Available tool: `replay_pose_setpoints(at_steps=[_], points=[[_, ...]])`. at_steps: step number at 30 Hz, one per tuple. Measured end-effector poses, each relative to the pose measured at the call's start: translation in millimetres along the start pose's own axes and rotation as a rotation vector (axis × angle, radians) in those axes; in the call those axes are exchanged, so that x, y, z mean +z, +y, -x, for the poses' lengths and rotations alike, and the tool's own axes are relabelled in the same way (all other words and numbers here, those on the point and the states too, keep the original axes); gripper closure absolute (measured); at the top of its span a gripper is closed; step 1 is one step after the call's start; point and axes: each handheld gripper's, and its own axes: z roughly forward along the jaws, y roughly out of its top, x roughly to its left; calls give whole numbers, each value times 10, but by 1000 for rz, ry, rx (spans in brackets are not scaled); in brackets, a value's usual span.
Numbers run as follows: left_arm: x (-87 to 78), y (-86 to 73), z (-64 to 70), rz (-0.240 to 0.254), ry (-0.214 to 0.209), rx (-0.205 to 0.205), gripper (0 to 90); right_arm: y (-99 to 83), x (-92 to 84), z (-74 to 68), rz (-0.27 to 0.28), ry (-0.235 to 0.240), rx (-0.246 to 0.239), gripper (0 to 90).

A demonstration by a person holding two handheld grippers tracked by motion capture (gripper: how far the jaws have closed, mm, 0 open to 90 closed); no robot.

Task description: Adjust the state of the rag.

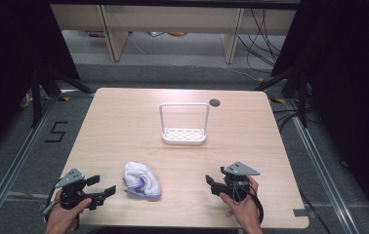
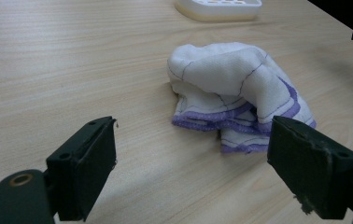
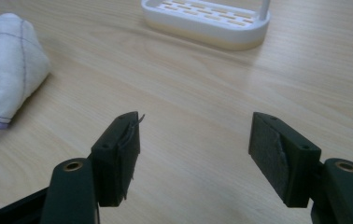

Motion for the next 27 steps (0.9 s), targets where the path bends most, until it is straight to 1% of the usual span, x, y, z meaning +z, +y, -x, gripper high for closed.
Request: replay_pose_setpoints(at_steps=[1,2,3,4,5,6,7,8,9,10,11,12,13,14,15,16,18,19,20,21,22,23,24,25,26,27], points=[[-1,0,0,-1,2,0,147,8,-5,-25,-8,-1,-4,359],[1,0,0,0,2,-1,147,12,8,-49,1,21,-8,360],[1,0,0,-2,3,-2,147,22,2,-74,-8,16,-18,363],[1,0,0,-2,3,-2,147,22,2,-74,-8,16,-18,363],[1,0,1,-2,3,-2,147,24,11,-122,-5,27,0,365],[1,0,0,-2,2,-1,147,34,19,-126,-6,36,-30,368],[1,0,1,-2,2,-3,147,53,27,-194,-13,53,-46,375],[2,-1,1,-4,1,-4,147,53,27,-194,-13,53,-46,375],[3,-2,-2,-10,0,-4,146,61,21,-223,-19,53,-49,377],[6,-2,-8,-10,-3,-2,147,69,38,-269,-8,82,-53,381],[11,0,-6,-6,-3,-4,147,79,37,-326,-15,81,-58,384],[12,0,-7,-7,-3,-5,147,92,49,-354,-22,106,-63,386],[12,0,-8,-8,-5,-4,146,98,58,-393,-22,116,-52,389],[11,-1,-6,-8,-4,-6,147,119,84,-469,-29,154,-54,399],[6,0,-12,-11,-3,-2,146,127,101,-502,-27,171,-53,404],[8,1,-15,-10,-4,0,146,139,120,-543,-30,186,-62,406],[9,1,-15,-10,-2,0,146,169,137,-629,-43,195,-77,415],[13,0,-12,-10,-4,-2,146,169,137,-629,-43,195,-77,415],[13,0,-6,-13,0,-7,146,187,148,-659,-42,194,-94,417],[11,1,-4,-16,4,-6,146,203,168,-699,-36,217,-97,421],[12,1,-6,-14,3,-4,147,223,172,-740,-44,217,-106,425],[13,1,-6,-12,4,-7,147,266,206,-829,-45,234,-119,432],[9,0,-10,-15,6,-4,147,266,206,-829,-45,234,-119,432],[10,-3,-12,-7,6,-8,147,298,245,-894,-34,243,-141,437],[6,0,-14,-10,10,-11,146,320,264,-932,-37,252,-158,439],[5,1,-17,-7,10,-13,146,320,264,-932,-37,252,-158,439]])
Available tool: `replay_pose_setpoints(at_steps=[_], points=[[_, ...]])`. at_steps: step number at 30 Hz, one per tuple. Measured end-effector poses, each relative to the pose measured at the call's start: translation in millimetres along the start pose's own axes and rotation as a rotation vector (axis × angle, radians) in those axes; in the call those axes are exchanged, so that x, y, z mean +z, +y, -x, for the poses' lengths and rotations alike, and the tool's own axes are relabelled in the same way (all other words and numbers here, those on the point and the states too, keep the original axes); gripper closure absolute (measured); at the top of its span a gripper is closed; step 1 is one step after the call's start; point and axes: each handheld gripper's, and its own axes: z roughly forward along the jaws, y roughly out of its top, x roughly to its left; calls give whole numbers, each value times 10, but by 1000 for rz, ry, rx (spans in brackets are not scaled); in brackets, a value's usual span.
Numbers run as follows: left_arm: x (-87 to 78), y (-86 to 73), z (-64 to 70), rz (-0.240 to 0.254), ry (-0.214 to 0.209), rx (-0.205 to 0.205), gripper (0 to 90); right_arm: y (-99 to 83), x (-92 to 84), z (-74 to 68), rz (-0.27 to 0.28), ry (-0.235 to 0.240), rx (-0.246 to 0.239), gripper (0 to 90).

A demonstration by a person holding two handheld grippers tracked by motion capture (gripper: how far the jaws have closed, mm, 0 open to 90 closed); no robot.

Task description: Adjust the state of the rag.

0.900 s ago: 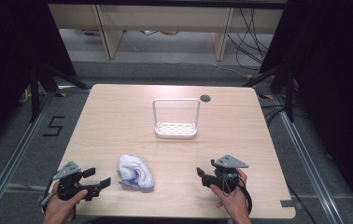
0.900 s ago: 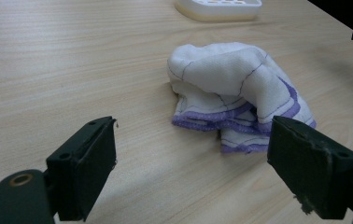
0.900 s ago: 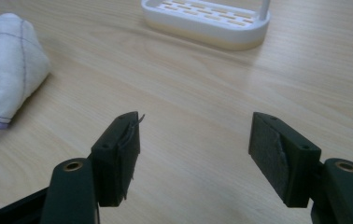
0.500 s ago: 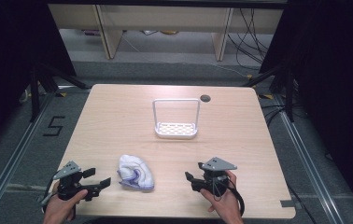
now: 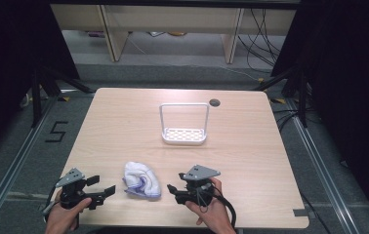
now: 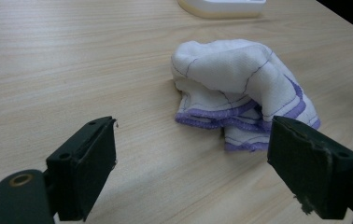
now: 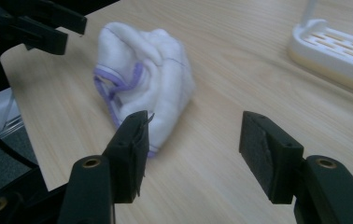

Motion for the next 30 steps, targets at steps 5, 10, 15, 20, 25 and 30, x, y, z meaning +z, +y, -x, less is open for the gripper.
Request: replay_pose_setpoints(at_steps=[5,10,15,20,25,30], points=[[1,0,0,-1,-5,4,147,108,210,-218,-25,54,-58,479],[-7,3,3,-4,4,2,147,187,397,-301,-39,60,-100,491],[-12,5,6,-8,7,4,147,203,541,-348,-61,60,-93,490],[-5,1,7,-6,3,5,147,203,641,-416,-79,56,-93,416],[-1,1,0,0,-10,13,147,219,797,-496,-111,31,-108,405],[1,0,7,-3,-11,12,147,241,888,-489,-116,4,-160,503]])
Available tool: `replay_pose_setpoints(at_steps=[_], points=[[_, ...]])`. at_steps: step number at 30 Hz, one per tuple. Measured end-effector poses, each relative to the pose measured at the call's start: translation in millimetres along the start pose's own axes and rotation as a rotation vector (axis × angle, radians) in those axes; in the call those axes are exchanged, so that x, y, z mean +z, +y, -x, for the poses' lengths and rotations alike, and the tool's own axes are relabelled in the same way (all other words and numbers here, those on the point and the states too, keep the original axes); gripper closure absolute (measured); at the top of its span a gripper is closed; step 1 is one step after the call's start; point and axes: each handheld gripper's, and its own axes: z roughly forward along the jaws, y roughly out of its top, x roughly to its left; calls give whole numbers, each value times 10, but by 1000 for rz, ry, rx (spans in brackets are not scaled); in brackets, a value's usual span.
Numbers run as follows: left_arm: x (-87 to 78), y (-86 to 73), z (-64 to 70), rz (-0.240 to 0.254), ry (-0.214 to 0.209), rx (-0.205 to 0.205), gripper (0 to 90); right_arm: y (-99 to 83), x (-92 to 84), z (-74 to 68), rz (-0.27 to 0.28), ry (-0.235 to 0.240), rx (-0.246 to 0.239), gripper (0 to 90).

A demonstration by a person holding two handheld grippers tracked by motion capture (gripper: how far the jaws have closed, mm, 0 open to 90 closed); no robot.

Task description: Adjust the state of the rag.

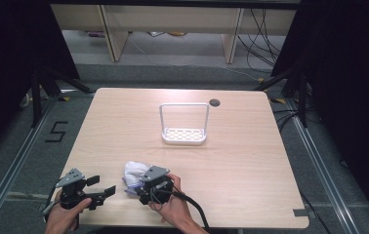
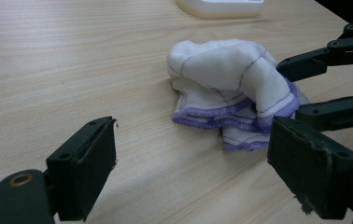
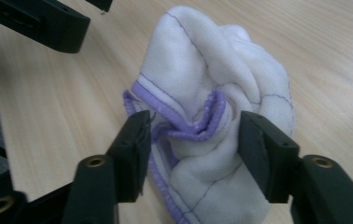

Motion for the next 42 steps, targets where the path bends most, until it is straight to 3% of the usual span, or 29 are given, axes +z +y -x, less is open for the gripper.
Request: replay_pose_setpoints(at_steps=[2,4,6,9,10,14,15,18,19,24,25,27,29,30,31,32,34,36,38,39,40,41,42], points=[[0,0,1,1,0,-1,147,0,13,5,0,4,-14,538],[-3,-4,5,1,-2,-3,147,-5,9,25,5,-33,-29,631],[-3,1,11,2,1,-2,147,-8,-10,80,4,-40,-49,738],[-2,0,18,-1,-5,9,148,-17,-20,104,11,-22,-36,783],[2,2,23,0,-6,6,149,-11,-53,132,19,1,-53,818],[5,-3,26,-2,-8,10,150,9,-142,185,35,6,-54,842],[4,2,26,0,-8,7,151,30,-241,230,55,23,-21,851],[10,3,27,7,-20,14,154,47,-329,274,73,52,-13,857],[19,2,42,3,-32,23,157,62,-436,325,94,78,3,862],[69,20,96,-7,-63,47,176,74,-640,424,137,65,-8,865],[102,31,131,-7,-84,54,186,59,-731,493,157,72,37,865],[120,35,159,-14,-89,61,195,50,-755,523,163,74,47,865],[216,50,259,-14,-145,71,218,1,-793,607,174,83,98,865],[216,50,259,-14,-145,71,239,1,-793,607,174,83,98,865],[274,82,335,-19,-164,108,264,-26,-788,648,177,86,100,864],[274,82,335,-19,-164,108,277,-26,-788,648,177,86,100,864],[335,124,431,-6,-179,136,293,-38,-782,641,173,112,141,865],[452,181,565,2,-192,179,360,-29,-785,635,167,105,117,864],[489,202,592,-13,-192,194,391,-26,-767,638,180,116,105,864],[535,217,627,-13,-187,192,456,-24,-772,629,182,101,101,864],[593,234,647,-21,-185,217,456,-24,-772,629,182,101,101,864],[638,241,656,-13,-178,242,645,-23,-776,626,176,108,108,864],[663,245,657,-3,-164,258,645,-23,-776,626,176,108,108,864]])
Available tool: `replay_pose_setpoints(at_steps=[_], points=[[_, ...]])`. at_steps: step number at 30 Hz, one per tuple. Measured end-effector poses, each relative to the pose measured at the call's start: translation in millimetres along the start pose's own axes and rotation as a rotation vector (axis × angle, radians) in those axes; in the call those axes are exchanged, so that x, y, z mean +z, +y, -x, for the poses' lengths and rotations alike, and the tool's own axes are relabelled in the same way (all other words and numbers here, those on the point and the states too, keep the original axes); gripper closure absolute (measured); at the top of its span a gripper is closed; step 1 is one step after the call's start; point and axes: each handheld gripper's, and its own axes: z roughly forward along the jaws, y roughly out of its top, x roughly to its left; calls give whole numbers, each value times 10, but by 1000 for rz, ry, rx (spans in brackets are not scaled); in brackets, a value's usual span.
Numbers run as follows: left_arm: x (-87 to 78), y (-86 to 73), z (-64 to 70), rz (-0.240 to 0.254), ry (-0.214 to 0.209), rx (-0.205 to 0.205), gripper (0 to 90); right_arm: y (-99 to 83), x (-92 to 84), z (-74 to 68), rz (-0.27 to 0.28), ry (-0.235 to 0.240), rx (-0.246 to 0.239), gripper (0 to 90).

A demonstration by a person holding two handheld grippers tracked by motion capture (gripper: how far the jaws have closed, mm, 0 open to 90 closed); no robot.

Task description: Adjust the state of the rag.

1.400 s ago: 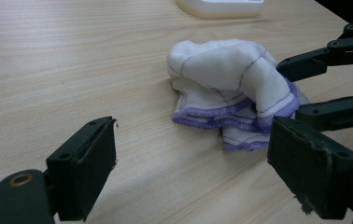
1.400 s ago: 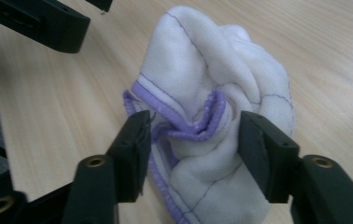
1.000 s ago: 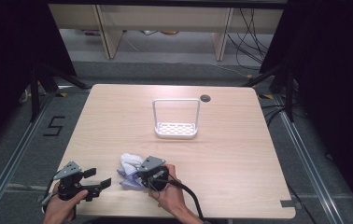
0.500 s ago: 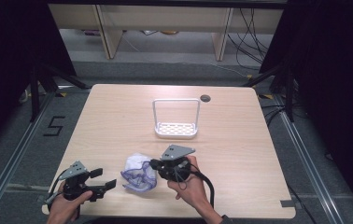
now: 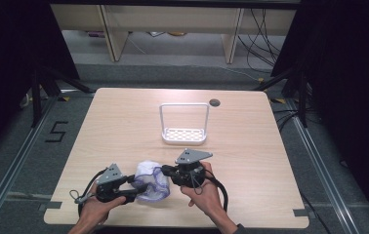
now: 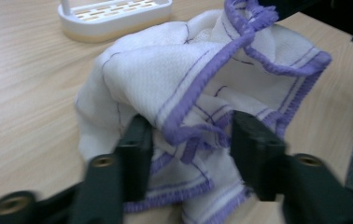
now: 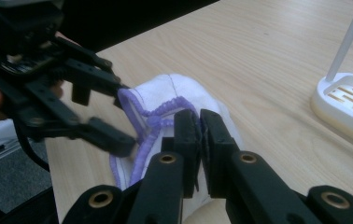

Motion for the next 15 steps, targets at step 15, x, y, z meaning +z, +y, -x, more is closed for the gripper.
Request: replay_pose_setpoints(at_steps=[15], points=[[-495,893,7,47,-201,24,821,63,-651,51,125,41,49,866]])
